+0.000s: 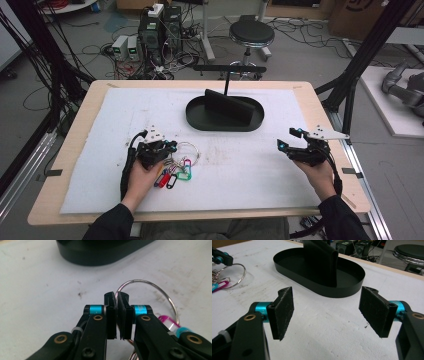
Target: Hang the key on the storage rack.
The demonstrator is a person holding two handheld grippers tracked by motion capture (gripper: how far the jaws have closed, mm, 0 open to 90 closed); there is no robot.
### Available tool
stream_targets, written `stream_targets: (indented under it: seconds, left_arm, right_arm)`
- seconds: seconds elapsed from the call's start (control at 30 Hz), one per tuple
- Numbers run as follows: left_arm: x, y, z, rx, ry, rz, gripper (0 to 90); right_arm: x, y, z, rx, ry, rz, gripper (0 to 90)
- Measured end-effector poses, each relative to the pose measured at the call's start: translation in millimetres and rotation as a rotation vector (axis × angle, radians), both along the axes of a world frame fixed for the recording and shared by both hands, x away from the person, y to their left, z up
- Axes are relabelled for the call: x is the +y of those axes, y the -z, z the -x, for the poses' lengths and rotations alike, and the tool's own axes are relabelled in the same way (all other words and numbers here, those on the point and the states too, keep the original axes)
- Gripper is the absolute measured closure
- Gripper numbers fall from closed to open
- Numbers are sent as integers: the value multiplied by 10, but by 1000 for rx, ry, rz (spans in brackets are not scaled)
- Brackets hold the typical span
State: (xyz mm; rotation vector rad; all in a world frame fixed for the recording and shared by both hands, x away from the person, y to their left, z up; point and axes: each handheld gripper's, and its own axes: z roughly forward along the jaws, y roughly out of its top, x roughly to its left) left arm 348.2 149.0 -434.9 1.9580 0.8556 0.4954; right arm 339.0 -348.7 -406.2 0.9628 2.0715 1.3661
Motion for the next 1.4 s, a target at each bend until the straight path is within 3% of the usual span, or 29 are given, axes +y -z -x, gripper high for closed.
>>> stream_targets:
  seconds: [0.27,0.47,0.57,0.67,0.83,1.03,1.23,1.4]
  left_arm:
    - [-80,-161,124,-105,84,29,860]
    - [-71,-229,223,-137,168,71,894]
    - [-98,-223,257,-142,182,39,894]
    - [-82,-198,222,-120,152,38,877]
    - [-69,-138,62,-56,65,27,761]
    - [-67,-8,-74,44,1,-37,666]
    - [-108,75,-182,103,-11,-77,659]
    - [-211,123,-226,125,-15,-160,681]
  right_arm:
    - [-4,-4,8,4,2,-5,284]
    - [-11,-6,8,2,-2,-10,284]
    - [-8,-4,6,4,-4,-9,284]
    - [0,-3,6,2,-5,-6,284]
    - [9,2,-3,0,-6,0,284]
    - [9,8,-3,12,-5,-1,284]
    - [22,13,-4,11,-8,7,284]
    - [25,14,-8,13,-6,6,284]
